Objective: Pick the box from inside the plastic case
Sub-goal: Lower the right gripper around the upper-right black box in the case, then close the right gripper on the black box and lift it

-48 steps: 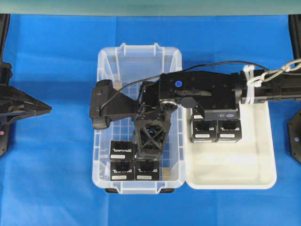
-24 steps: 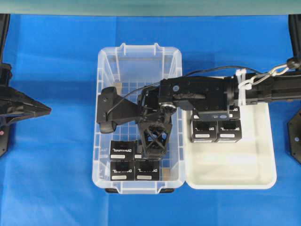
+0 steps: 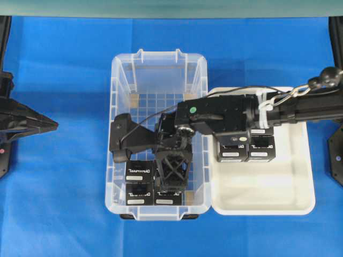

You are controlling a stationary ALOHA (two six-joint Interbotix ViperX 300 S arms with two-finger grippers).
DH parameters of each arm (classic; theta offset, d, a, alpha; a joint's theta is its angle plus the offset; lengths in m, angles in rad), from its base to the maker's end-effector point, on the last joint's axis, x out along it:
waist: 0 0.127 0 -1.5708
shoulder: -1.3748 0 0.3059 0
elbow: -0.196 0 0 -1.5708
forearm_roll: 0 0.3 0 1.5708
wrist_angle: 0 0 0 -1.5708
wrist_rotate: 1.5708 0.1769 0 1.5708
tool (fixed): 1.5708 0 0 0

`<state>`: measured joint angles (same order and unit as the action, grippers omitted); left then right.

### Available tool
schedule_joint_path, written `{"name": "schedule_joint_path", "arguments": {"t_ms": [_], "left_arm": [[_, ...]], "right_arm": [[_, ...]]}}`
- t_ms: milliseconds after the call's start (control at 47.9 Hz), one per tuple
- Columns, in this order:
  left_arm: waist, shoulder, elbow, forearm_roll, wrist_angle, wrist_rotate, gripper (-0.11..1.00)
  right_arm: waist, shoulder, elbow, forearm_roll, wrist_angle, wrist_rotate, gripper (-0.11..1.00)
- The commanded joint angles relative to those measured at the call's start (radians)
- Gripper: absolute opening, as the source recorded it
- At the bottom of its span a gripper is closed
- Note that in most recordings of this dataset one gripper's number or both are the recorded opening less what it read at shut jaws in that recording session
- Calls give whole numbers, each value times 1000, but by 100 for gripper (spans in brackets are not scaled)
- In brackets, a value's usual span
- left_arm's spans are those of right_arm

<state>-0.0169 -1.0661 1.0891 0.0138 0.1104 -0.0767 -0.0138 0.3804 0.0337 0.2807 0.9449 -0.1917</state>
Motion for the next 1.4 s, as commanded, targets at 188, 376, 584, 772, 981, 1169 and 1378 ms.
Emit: {"name": "schedule_joint_path", "arguments": {"t_ms": [188, 376, 584, 772, 981, 1169, 1378], "left_arm": [[5, 8, -32, 3, -5, -2, -6], [6, 8, -32, 3, -5, -2, -6], [12, 9, -32, 3, -5, -2, -6], [15, 9, -32, 2, -5, -2, -6], [17, 11, -32, 3, -5, -2, -6], [21, 8, -32, 3, -5, -2, -6], [23, 3, -35, 3, -5, 0, -6]], "right_arm": [[2, 18, 14, 9, -35, -5, 100], [-17, 17, 41, 2, -55, -8, 100], [-46, 20, 40, -17, -63, -46, 100], [-66, 25, 43, -17, -63, -83, 100], [-66, 34, 43, -17, -80, -95, 99], [-71, 26, 11, -28, -92, -94, 88], [-95, 2, -41, -35, -71, -92, 61]]}}
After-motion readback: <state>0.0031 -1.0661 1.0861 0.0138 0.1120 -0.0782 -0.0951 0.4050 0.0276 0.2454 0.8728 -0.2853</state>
